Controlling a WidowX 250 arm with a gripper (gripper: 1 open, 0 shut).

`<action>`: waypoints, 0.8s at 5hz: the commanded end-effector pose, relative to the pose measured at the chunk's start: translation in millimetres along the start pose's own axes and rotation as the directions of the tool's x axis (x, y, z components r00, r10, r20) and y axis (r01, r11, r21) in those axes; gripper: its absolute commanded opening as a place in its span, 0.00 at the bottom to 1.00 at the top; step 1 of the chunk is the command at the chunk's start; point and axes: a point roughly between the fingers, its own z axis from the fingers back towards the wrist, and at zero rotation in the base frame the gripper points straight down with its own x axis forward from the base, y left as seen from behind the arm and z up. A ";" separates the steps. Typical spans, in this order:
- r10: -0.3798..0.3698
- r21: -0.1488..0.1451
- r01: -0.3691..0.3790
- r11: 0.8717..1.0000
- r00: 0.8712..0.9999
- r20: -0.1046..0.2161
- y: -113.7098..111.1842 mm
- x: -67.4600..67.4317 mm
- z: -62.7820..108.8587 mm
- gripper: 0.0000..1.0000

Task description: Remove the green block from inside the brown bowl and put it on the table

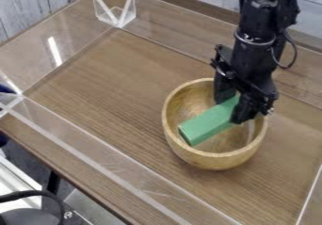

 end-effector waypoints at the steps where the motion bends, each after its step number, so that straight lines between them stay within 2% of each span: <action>1: 0.003 0.020 -0.005 1.000 0.998 0.069 5.0 2.9 22.5 0.00; 4: 0.021 0.031 -0.023 0.999 0.996 0.082 10.9 -2.6 35.1 0.00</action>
